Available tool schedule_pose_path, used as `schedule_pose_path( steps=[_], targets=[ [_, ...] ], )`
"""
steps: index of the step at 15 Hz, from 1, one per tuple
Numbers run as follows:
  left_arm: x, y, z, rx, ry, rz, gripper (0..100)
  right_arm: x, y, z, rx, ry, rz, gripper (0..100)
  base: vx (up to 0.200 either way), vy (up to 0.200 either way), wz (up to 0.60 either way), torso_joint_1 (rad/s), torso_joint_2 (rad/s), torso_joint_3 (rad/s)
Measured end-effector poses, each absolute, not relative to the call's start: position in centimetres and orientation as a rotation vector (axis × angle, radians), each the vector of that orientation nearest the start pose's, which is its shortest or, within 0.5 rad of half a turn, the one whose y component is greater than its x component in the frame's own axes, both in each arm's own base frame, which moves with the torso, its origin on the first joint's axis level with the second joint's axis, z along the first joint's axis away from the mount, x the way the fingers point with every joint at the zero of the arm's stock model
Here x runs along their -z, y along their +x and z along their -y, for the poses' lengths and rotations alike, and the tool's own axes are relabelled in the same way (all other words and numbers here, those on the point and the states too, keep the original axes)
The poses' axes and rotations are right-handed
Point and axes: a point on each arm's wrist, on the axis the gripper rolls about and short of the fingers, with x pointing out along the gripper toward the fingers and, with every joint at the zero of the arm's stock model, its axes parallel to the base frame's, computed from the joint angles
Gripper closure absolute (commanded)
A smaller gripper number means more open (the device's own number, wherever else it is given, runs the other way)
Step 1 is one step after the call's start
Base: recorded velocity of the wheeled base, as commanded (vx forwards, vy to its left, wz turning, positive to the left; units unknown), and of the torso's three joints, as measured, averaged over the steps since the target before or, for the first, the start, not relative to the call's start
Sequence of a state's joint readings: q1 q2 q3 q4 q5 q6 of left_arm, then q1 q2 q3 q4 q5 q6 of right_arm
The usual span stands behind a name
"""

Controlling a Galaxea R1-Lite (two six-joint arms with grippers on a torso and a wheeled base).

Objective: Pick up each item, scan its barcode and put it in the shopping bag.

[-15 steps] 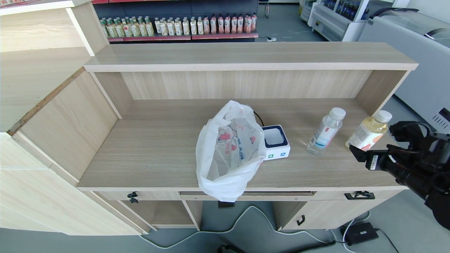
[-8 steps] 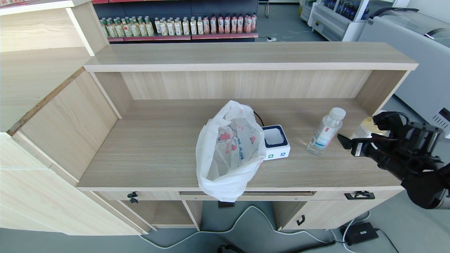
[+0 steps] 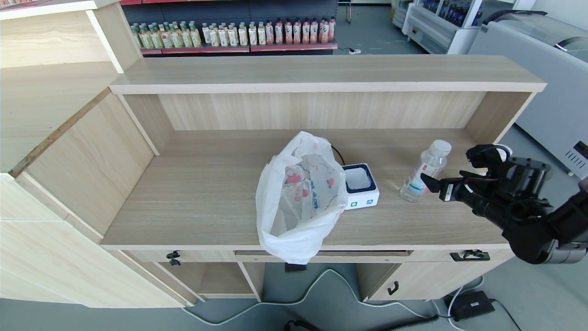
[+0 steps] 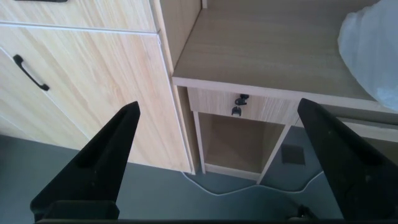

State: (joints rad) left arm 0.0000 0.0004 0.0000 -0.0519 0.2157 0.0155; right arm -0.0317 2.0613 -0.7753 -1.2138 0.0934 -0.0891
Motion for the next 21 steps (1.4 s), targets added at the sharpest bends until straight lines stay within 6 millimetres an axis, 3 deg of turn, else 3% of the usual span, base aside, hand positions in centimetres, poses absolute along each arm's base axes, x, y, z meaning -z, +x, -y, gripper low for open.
schedule_pose_path(
  steps=[5,11,16,17,21],
  targets=[
    [-8.1,-2.3,-0.5,-0.216,0.01,0.049,0,-11.3,38.7,-0.3,-0.096,-0.037,-0.053,0,0.0,0.0,0.0,0.0,0.0,0.0],
    [-8.1,-2.3,-0.5,-0.216,0.01,0.049,0,-10.0,40.4,-2.7,-0.153,0.033,-0.043,0,0.0,0.0,0.0,0.0,0.0,0.0],
    [-8.1,-2.3,-0.5,-0.216,0.01,0.049,0,-9.6,42.4,-3.2,-0.163,0.06,0.001,0,0.0,0.0,0.0,0.0,0.0,0.0],
    [-8.1,-2.3,-0.5,-0.216,0.01,0.049,0,-9.4,42.6,-3.3,-0.162,0.06,0.001,100,0.0,0.0,0.0,0.0,0.0,0.0],
    [-8.1,-2.3,-0.5,-0.216,0.01,0.05,0,-8.6,43.0,-2.6,-0.14,0.056,-0.01,100,0.0,0.0,0.0,0.0,0.0,0.0]
  ],
)
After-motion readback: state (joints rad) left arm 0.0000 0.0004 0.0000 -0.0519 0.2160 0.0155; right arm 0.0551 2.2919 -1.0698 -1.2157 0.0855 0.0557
